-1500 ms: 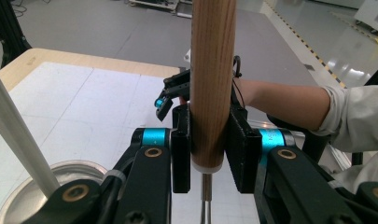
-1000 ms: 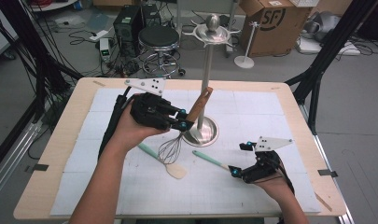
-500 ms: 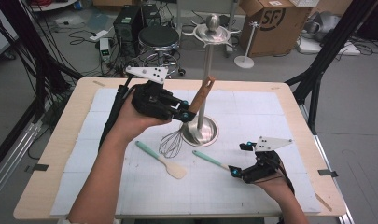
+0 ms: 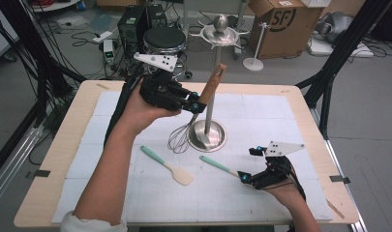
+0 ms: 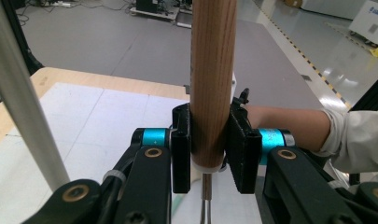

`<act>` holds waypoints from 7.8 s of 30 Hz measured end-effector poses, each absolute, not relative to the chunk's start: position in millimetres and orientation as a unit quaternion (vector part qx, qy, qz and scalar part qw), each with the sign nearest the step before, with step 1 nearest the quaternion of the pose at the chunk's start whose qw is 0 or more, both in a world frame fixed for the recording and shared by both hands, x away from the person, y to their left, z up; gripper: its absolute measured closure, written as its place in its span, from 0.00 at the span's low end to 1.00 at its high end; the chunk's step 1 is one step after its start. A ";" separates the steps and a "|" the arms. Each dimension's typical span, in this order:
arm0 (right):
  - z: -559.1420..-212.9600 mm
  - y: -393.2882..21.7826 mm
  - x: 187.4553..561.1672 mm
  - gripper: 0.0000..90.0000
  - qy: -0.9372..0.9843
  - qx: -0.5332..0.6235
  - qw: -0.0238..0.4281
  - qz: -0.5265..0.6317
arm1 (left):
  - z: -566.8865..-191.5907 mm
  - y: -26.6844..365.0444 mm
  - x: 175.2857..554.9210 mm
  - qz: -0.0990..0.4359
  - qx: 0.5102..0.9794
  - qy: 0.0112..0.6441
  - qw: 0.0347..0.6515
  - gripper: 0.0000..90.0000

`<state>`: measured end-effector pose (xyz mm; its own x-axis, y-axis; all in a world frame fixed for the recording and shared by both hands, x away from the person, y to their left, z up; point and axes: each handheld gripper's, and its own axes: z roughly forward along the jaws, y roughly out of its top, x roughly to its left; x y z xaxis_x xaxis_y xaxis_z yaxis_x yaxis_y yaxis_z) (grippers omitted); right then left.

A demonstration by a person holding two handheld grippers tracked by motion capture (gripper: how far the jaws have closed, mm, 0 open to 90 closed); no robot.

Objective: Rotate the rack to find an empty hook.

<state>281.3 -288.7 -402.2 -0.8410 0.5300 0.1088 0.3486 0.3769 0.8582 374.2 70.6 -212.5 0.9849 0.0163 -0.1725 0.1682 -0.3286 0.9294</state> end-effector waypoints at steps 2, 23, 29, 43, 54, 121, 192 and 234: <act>-402.4 -288.7 281.8 0.03 0.825 0.266 0.094 0.490 | -211.8 72.7 376.2 -0.062 0.813 0.060 0.576 0.81; -403.2 -288.6 282.6 0.03 0.826 0.266 0.093 0.489 | -189.9 83.0 394.0 -0.048 0.807 0.069 0.585 0.81; -403.2 -288.6 282.2 0.03 0.826 0.268 0.091 0.487 | -195.0 83.3 403.5 -0.054 0.805 0.078 0.586 0.81; -403.2 -289.9 282.4 0.03 0.826 0.270 0.092 0.487 | -201.4 63.0 409.9 -0.060 0.808 0.070 0.581 0.81; -402.8 -290.5 281.8 0.03 0.825 0.269 0.092 0.489 | -198.2 49.5 407.9 -0.046 0.821 0.076 0.564 0.81; -401.5 -290.4 280.5 0.03 0.824 0.266 0.094 0.492 | -202.1 57.3 409.3 -0.014 0.829 0.132 0.544 0.60; -404.3 -285.8 281.9 0.03 0.829 0.266 0.091 0.483 | -202.6 86.5 364.9 0.025 0.784 0.129 0.606 0.56; -403.1 -288.3 282.0 0.03 0.827 0.266 0.094 0.486 | -140.0 40.0 371.8 0.061 0.759 0.127 0.636 1.00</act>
